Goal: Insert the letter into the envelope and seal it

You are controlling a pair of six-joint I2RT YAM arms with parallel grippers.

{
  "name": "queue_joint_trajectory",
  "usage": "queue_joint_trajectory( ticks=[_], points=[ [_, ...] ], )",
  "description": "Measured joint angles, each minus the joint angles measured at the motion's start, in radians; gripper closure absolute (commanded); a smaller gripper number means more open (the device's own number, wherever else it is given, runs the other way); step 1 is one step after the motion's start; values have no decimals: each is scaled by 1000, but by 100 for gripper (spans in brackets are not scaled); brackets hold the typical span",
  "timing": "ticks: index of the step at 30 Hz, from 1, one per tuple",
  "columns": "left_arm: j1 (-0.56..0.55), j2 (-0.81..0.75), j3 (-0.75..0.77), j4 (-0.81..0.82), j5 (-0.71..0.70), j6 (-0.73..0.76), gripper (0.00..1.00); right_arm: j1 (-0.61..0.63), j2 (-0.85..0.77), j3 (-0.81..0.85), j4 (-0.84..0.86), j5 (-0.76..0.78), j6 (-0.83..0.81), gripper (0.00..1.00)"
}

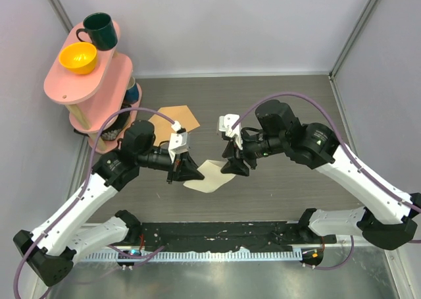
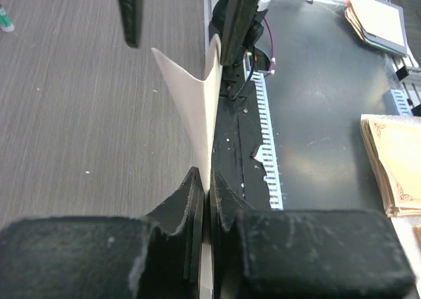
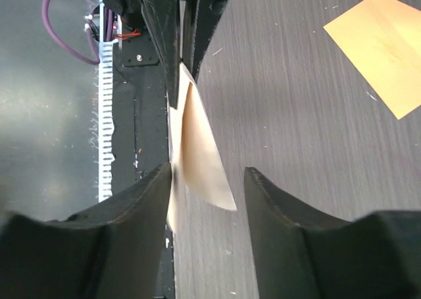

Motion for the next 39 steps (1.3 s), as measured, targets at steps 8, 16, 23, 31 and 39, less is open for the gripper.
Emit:
queue_joint_trajectory(
  ticks=[8, 16, 23, 31, 39],
  points=[
    [-1, 11, 61, -60, 29, 101, 88, 6, -21, 51, -36, -31, 0, 28],
    [-31, 32, 71, -67, 55, 142, 88, 32, 24, 56, -37, -56, 10, 56],
    [-40, 32, 79, -74, 45, 148, 68, 32, 28, 47, -39, -55, 17, 99],
    [-40, 4, 77, 18, 2, 33, 43, 32, 17, 18, -48, -40, 20, 99],
    [-40, 56, 101, 120, -12, -93, 75, 32, 17, 18, -43, -43, 30, 99]
  ],
)
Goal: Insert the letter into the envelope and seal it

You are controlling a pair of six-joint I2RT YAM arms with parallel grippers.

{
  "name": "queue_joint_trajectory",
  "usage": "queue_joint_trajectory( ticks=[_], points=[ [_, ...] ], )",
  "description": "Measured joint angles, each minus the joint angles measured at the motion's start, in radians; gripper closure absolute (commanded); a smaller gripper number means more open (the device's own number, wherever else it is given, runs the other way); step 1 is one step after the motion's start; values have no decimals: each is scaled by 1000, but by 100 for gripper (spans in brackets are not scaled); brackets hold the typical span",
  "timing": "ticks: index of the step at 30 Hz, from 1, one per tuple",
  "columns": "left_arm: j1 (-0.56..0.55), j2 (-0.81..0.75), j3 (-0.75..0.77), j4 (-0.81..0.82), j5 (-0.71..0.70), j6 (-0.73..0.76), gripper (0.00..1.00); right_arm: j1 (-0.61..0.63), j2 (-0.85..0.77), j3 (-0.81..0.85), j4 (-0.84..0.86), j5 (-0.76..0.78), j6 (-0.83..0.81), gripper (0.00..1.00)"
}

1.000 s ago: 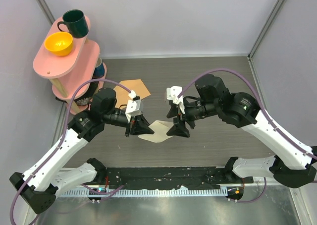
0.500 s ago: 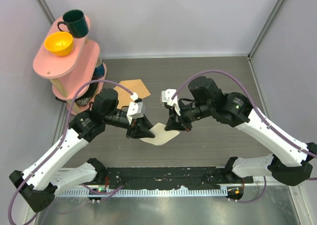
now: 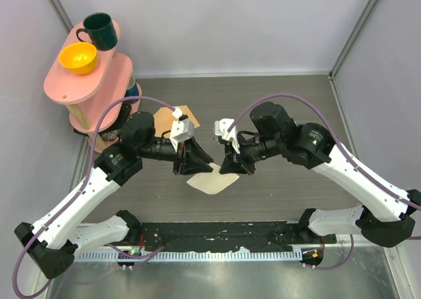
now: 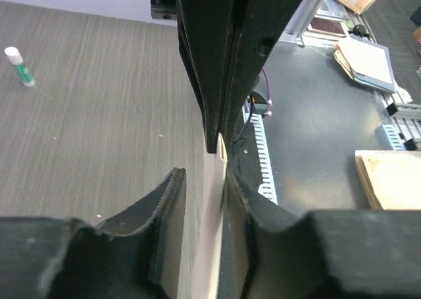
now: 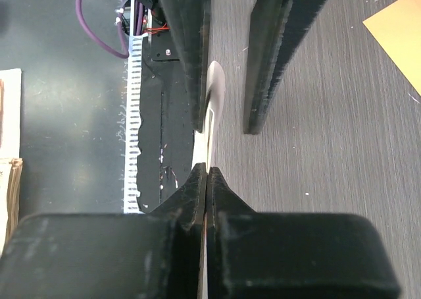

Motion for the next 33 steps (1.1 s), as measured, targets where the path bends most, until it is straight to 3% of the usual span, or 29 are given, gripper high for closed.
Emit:
queue_joint_trajectory(
  ticks=[1, 2, 5, 9, 10, 11, 12, 13, 14, 16, 18, 21, 24, 25, 27, 30, 31, 32, 33],
  points=[
    [0, 4, 0, 19, -1, -24, 82, 0, 0, 0, 0, 0, 0, 95],
    [-1, 7, 0, 37, -1, -43, 95, 0, 0, 0, 0, -1, 1, 82],
    [-1, 11, 0, 77, -1, -109, 100, 0, 0, 0, 0, 1, 17, 65],
    [-1, 11, -1, 113, -1, -145, 100, 0, -1, 0, -2, 3, 23, 68],
    [-1, 11, -1, 119, -1, -153, 100, 0, -3, -3, -2, 3, 23, 73],
    [-1, 11, -1, 122, 0, -158, 100, 0, -6, -6, -2, 3, 22, 89],
    [-1, 11, -1, 127, 0, -162, 99, 0, -11, -11, -3, 3, 21, 95],
    [-1, 11, -1, 130, 0, -165, 95, 0, -13, -14, -2, 4, 19, 99],
    [-1, 11, -1, 131, 3, -168, 76, 0, -13, -14, -2, 8, 22, 99],
    [-1, 11, -1, 130, 3, -159, 48, 0, -13, -14, -2, 12, 24, 99],
    [-1, 11, 0, 106, 3, -142, 44, 0, -13, -14, -2, 18, 26, 99],
    [7, 13, 3, 13, 3, -92, 55, 0, -13, -14, -2, 18, 34, 99],
    [23, 28, 4, -77, 12, -24, 81, 0, -13, -14, -2, 18, 44, 99],
    [27, 35, 4, -101, 14, -4, 98, 0, -13, -14, -2, 18, 48, 99],
    [34, 47, 4, -146, 20, 28, 100, -1, -13, -14, -2, 19, 55, 99],
    [36, 42, 5, -165, 31, 78, 65, -8, -13, -14, -5, 24, 64, 99],
    [36, 39, 6, -174, 29, 91, 62, -12, -13, -12, -5, 24, 68, 99],
    [36, 34, 6, -197, 20, 102, 72, -15, -13, -8, -5, 24, 70, 99],
    [37, 31, 6, -214, 13, 117, 95, -19, -13, -1, -5, 24, 72, 99]
  ],
)
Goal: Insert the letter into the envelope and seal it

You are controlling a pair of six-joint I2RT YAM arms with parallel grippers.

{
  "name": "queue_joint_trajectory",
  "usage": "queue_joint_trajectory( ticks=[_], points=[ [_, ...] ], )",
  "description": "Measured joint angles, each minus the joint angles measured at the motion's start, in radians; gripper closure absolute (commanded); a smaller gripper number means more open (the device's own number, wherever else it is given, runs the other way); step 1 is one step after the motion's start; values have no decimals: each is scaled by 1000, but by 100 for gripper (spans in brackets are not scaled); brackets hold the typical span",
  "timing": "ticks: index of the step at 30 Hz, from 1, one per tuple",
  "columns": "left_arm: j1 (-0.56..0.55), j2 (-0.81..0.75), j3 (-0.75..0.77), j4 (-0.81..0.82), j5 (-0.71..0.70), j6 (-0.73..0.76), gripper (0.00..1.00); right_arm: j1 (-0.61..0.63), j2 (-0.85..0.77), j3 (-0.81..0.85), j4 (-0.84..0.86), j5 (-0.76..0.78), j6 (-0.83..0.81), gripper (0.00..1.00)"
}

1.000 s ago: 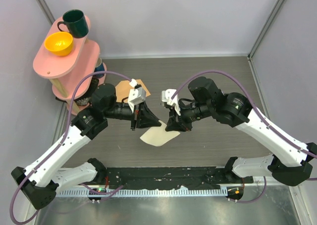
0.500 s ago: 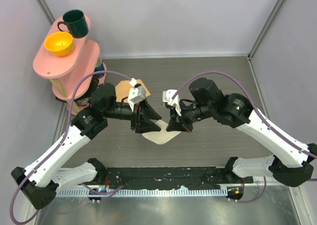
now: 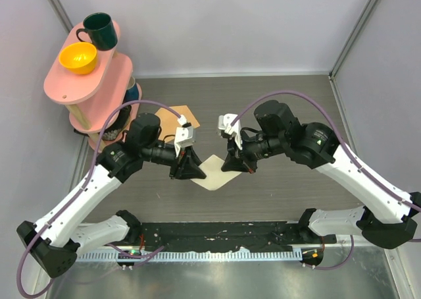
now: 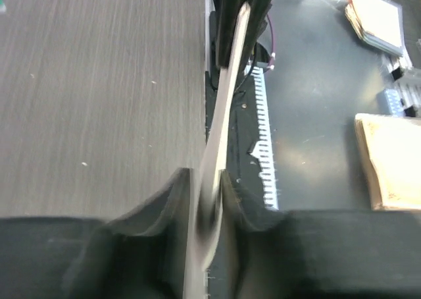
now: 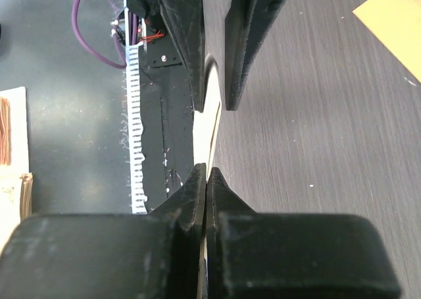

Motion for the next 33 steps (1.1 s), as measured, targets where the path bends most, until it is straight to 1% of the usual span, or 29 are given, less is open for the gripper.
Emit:
queue_joint_trajectory(
  ticks=[1, 3, 4, 5, 6, 7, 9, 11, 12, 13, 17, 18, 19, 20, 22, 23, 24, 26, 28, 30, 31, 33],
  points=[
    [2, -2, -1, -17, -6, 14, 100, -5, 0, 6, 1, 0, 0, 99],
    [4, -8, -8, -34, -18, 34, 100, -12, -1, 23, 0, 1, 2, 99],
    [5, -9, -9, -32, -18, 48, 98, -16, -1, 25, 0, 2, 3, 99],
    [5, -13, -10, -34, -18, 63, 84, -18, -1, 26, -3, 2, 3, 99],
    [5, -13, -10, -35, -18, 68, 82, -19, -1, 27, -4, 2, 3, 99],
    [5, -13, -10, -33, -18, 76, 85, -20, -1, 27, -3, 2, 3, 99],
    [11, -14, -15, -47, -24, 84, 100, -25, -1, 36, -3, 2, 3, 99],
    [16, -16, -24, -57, -27, 93, 99, -32, -2, 50, -4, 3, 3, 99],
    [18, -17, -25, -51, -25, 98, 97, -35, -2, 53, -6, 3, 3, 99],
    [19, -18, -26, -50, -25, 100, 100, -37, -2, 54, -7, 4, 3, 99],
    [33, -19, -26, -45, 0, 99, 100, -47, -2, 56, -2, 3, 4, 99],
    [39, -17, -26, -41, 9, 97, 96, -50, -2, 56, 3, 1, 5, 99],
    [46, -15, -25, -34, 18, 89, 86, -52, -2, 56, 6, 0, 6, 99],
    [53, -13, -25, -25, 24, 82, 61, -57, -2, 56, 11, -1, 8, 99],
    [74, -13, -26, -22, 27, 61, 40, -72, -3, 57, 10, -3, 12, 99],
    [84, -13, -26, -23, 26, 56, 17, -78, -6, 57, 11, -3, 14, 99],
    [94, -13, -27, -20, 24, 35, 13, -83, -11, 57, 12, -3, 16, 99],
    [105, -14, -27, -2, 18, 7, 12, -90, -23, 57, 13, -5, 20, 99],
    [107, -20, -27, 26, 15, -25, 14, -90, -34, 54, 16, -12, 23, 99],
    [105, -24, -22, 54, 16, -48, 22, -90, -47, 48, 28, -24, 25, 99],
    [104, -21, -14, 63, 17, -56, 30, -90, -51, 45, 33, -31, 27, 99],
    [102, -10, 2, 80, 21, -80, 43, -90, -53, 42, 45, -42, 31, 99]
  ],
)
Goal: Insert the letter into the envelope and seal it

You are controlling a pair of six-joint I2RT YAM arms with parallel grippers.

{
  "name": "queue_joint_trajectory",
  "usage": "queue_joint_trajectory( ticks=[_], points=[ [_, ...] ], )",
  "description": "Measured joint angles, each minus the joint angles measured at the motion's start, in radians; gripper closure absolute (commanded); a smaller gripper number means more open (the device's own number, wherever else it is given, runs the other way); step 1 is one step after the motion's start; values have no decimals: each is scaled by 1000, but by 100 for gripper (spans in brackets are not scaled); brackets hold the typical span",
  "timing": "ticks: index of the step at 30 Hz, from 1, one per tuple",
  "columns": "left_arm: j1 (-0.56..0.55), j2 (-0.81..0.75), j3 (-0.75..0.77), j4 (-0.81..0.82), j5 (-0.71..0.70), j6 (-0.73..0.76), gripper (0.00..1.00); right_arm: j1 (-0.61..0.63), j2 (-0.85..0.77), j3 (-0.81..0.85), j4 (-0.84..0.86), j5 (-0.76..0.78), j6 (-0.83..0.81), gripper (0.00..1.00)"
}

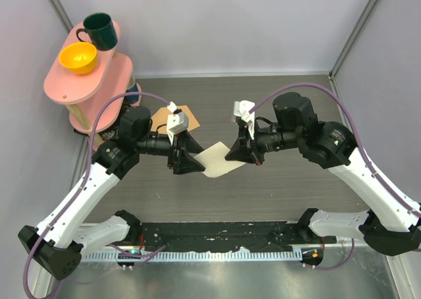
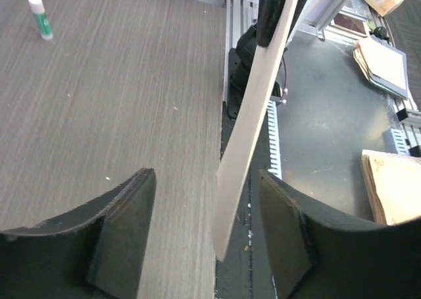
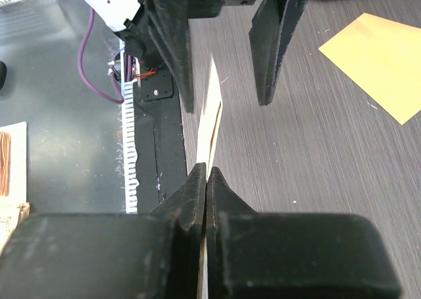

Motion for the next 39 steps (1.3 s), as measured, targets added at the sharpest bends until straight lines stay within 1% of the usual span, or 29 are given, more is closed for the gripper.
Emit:
queue_joint_trajectory(
  ticks=[1, 2, 3, 4, 5, 6, 7, 8, 9, 12, 14, 16, 17, 18, 20, 21, 22, 28, 37, 38, 39],
  points=[
    [0, 7, 6, 15, 5, -14, 61, 0, 1, 0, 8, -4, 2, 99],
    [0, 15, 8, 32, 8, -25, 70, 0, 1, 0, 17, -9, 4, 99],
    [0, 19, 8, 39, 10, -45, 82, 0, 1, -1, 21, -11, 4, 99],
    [0, 24, 7, 52, 15, -60, 100, 0, 1, -1, 25, -12, 4, 96],
    [0, 27, 7, 62, 17, -74, 100, 0, 1, -1, 31, -12, 5, 86],
    [0, 28, 6, 75, 21, -89, 100, 0, 1, -4, 38, -13, 6, 66],
    [0, 27, 5, 84, 23, -97, 100, 0, 1, -8, 44, -16, 13, 59],
    [0, 27, 3, 92, 25, -102, 100, 0, -1, -14, 50, -17, 24, 55],
    [0, 27, 2, 100, 28, -108, 100, 0, -1, -18, 56, -17, 27, 46],
    [-2, 27, -7, 118, 36, -123, 100, 0, 3, -33, 88, -22, 48, 38],
    [-7, 27, -11, 122, 40, -126, 100, 3, 16, -33, 116, -27, 61, 38],
    [-12, 27, -14, 126, 40, -128, 100, 6, 36, -32, 143, -31, 74, 42],
    [-16, 27, -15, 130, 40, -128, 100, 9, 49, -31, 157, -34, 80, 46],
    [-19, 27, -15, 132, 40, -129, 100, 12, 64, -30, 170, -36, 86, 60],
    [-26, 27, -16, 135, 40, -129, 100, 18, 93, -23, 186, -37, 93, 78],
    [-27, 26, -18, 134, 41, -130, 100, 18, 105, -19, 188, -36, 97, 95],
    [-27, 24, -21, 133, 40, -130, 100, 18, 111, -17, 189, -34, 95, 99],
    [-27, 11, -29, 126, 34, -119, 100, 22, 116, -3, 172, 1, 72, 99],
    [-25, -3, -36, 135, 32, -111, 100, 19, 108, -2, 168, 1, 68, 99],
    [-25, -3, -36, 137, 31, -109, 100, 14, 108, -2, 168, -4, 71, 96],
    [-26, -3, -36, 142, 30, -106, 100, 6, 108, -2, 169, -14, 77, 73]
  ],
)
